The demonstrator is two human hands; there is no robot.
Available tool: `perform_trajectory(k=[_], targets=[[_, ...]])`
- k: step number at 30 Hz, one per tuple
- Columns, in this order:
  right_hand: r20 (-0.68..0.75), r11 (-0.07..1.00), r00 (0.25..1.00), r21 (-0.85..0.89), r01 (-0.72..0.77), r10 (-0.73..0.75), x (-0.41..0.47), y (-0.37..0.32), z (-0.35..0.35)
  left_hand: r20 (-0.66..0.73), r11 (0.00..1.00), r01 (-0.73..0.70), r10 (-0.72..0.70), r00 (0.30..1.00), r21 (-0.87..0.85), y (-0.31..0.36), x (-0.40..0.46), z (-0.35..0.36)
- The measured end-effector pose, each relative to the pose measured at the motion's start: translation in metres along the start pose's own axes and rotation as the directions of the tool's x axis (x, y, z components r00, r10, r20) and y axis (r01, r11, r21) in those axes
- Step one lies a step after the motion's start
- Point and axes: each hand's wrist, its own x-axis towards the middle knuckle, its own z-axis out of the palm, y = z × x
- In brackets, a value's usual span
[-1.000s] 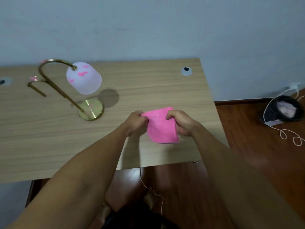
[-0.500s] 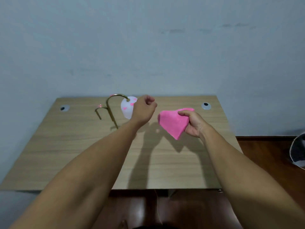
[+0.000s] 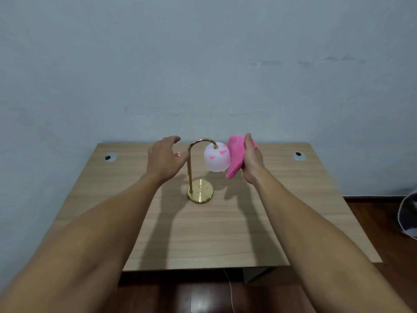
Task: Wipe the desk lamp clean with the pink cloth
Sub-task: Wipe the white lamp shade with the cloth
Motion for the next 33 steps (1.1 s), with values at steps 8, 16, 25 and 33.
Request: perform_trajectory(k=[8,16,25,33], targets=[[-0.039,0.960,0.989,-0.250,0.127,-0.141,-0.010,0.040,0.048,0.271,0.992,-0.065,0.092,0.958,-0.107,-0.018,0.024,0.013],[-0.171,0.938,0.966,-0.320,0.134,-0.196,-0.004,0.061,0.048,0.302,0.971,-0.238,0.236,0.924,-0.031,-0.024,0.041,0.018],[0.065,0.753,0.849,-0.430,0.498,-0.525,-0.005,0.075,0.058,0.324,0.956,-0.292,0.277,0.905,-0.002,-0.023,0.044,0.016],[-0.167,0.912,0.939,-0.337,0.233,-0.302,0.020,0.054,0.074,0.314,0.959,-0.281,0.258,0.914,0.029,-0.021,0.046,0.015]])
